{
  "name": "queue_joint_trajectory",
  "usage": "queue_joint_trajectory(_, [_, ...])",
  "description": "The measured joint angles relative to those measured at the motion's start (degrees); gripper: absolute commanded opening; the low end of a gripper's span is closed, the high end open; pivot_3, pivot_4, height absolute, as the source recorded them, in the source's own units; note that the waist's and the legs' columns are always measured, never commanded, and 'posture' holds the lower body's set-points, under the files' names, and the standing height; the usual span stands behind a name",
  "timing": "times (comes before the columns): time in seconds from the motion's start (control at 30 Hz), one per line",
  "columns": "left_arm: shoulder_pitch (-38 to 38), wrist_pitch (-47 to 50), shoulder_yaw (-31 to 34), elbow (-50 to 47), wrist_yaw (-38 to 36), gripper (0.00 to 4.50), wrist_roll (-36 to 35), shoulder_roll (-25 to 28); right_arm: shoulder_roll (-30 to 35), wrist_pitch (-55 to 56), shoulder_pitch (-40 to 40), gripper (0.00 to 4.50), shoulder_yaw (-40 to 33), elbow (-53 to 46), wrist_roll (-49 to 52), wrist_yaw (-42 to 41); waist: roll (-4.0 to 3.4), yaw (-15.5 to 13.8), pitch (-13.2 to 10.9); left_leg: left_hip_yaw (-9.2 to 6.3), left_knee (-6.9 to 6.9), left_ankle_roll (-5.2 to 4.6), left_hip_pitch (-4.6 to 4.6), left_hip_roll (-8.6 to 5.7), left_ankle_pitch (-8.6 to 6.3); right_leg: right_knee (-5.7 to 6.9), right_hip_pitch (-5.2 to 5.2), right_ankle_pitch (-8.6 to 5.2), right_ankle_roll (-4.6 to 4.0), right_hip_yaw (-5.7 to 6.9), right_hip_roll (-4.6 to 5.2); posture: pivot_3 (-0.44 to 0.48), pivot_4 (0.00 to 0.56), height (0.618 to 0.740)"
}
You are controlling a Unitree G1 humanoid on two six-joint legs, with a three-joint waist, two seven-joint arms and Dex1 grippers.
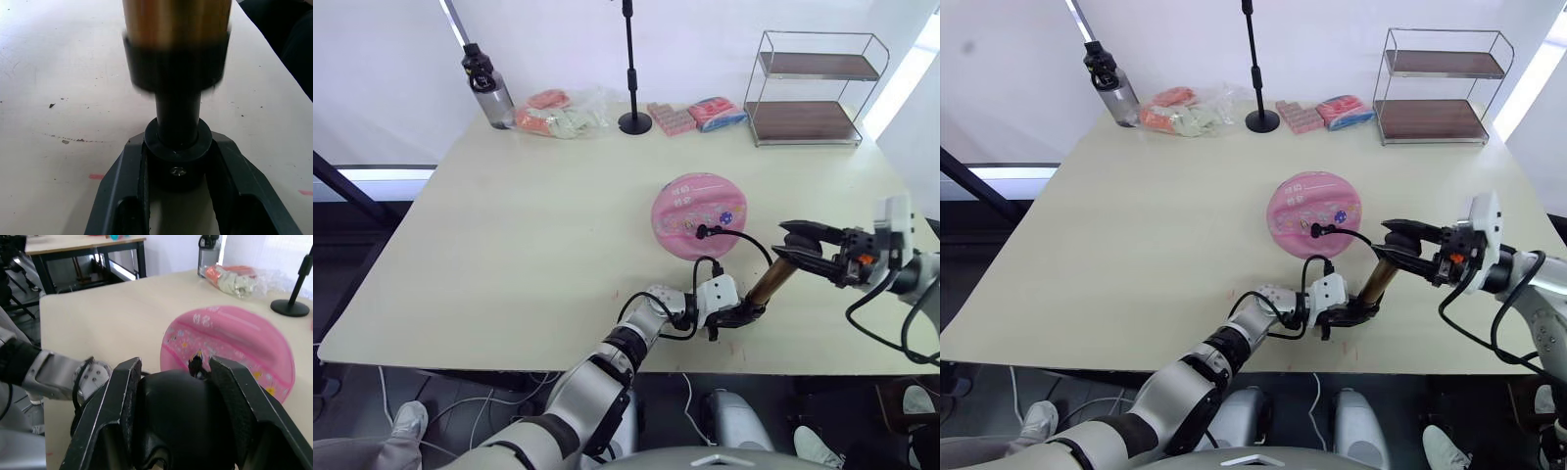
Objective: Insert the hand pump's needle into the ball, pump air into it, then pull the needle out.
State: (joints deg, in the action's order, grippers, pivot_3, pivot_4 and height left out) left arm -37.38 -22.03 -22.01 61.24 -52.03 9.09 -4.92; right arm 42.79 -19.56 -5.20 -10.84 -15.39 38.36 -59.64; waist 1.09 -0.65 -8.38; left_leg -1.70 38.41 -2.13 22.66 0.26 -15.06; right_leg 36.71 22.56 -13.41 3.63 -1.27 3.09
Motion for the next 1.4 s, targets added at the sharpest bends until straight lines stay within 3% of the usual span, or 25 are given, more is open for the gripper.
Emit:
queue_joint_trajectory(0.1, [0.0, 0.1, 0.0, 0.0, 0.0, 1.08, 0.0, 0.0, -2.7, 4.8, 1.4, 1.75, 2.0, 1.8, -3.1, 0.4, -0.01, 0.0, 0.0, 0.00, 0.00, 0.00, -0.02, 0.00, 0.00, 0.00, 0.00, 0.00, 0.00, 0.00, -0.02, 0.000, 0.150, 0.740])
queue_joint_trajectory(0.4, [0.0, 0.3, 0.0, 0.0, 0.1, 1.08, 0.0, 0.0, -2.7, 6.7, 1.3, 1.75, 2.3, 1.9, -4.0, 0.5, 0.09, 0.0, 0.1, 0.00, 0.00, 0.00, -0.03, 0.01, 0.00, 0.01, -0.01, 0.00, -0.02, -0.01, -0.02, 0.000, 0.150, 0.740])
queue_joint_trajectory(0.63, [0.1, 0.3, 0.0, -0.2, -0.2, 1.08, -0.2, -0.4, 2.5, -3.0, -1.2, 1.75, -0.8, 1.7, 1.7, 0.2, 0.01, -0.2, 0.0, -0.04, 0.00, 0.00, 0.13, 0.03, 0.00, -0.01, 0.08, 0.00, -0.04, 0.00, 0.06, 0.000, 0.150, 0.740])
queue_joint_trajectory(0.97, [0.1, 0.2, 0.0, -0.5, -0.3, 1.08, -0.3, -0.4, 14.5, -20.0, -12.1, 1.75, -12.2, 1.1, 17.6, 0.1, -0.13, -0.2, -0.1, -0.04, -0.01, 0.00, 0.19, 0.05, 0.00, -0.04, 0.10, 0.00, -0.04, 0.02, 0.14, 0.000, 0.150, 0.740])
queue_joint_trajectory(1.13, [0.0, 0.2, 0.0, -0.5, -0.3, 1.08, -0.3, -0.3, 17.4, -24.8, -17.5, 1.75, -12.8, 2.2, 20.9, 1.1, -0.18, -0.1, -0.1, 0.00, -0.02, 0.00, 0.20, 0.05, 0.00, -0.05, 0.13, 0.00, -0.04, -0.01, 0.18, 0.000, 0.150, 0.740])
queue_joint_trajectory(1.4, [-0.2, 0.1, 0.0, -0.5, -0.7, 1.08, -0.3, -0.4, 18.7, -28.6, -19.4, 1.75, -12.8, 2.9, 21.6, 1.2, -0.29, -0.2, -0.3, 0.05, -0.02, 0.00, 0.30, 0.03, 0.00, -0.06, 0.22, 0.01, -0.02, 0.01, 0.28, 0.000, 0.150, 0.740])
